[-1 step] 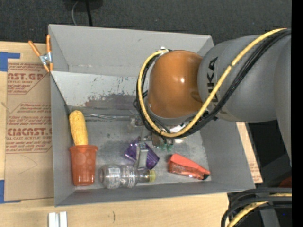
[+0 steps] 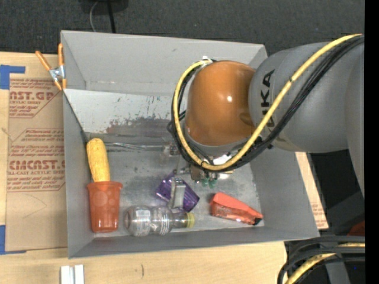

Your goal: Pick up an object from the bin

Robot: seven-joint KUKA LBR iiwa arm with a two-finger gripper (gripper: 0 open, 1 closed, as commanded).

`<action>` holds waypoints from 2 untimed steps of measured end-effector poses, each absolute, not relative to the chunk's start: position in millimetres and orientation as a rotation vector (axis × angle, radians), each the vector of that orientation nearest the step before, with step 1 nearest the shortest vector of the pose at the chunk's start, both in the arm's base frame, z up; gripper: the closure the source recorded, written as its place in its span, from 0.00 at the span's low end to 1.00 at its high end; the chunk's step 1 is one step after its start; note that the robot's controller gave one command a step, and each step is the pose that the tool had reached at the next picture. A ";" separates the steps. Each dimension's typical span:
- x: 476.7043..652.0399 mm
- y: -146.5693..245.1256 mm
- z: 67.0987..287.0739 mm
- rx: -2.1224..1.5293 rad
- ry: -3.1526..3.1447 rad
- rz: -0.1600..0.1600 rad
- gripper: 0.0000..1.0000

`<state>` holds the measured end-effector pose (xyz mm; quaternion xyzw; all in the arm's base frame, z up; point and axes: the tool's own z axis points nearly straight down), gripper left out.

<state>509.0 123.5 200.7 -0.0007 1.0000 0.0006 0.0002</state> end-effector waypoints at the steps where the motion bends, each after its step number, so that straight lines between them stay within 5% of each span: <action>1: 520.8 93.7 163.4 -0.038 3.137 0.005 0.00; 2: 496.7 74.2 112.6 0.047 3.137 0.003 0.00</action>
Offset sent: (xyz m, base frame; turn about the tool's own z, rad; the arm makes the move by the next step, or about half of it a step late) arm -0.0204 -0.0525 -0.0974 0.0391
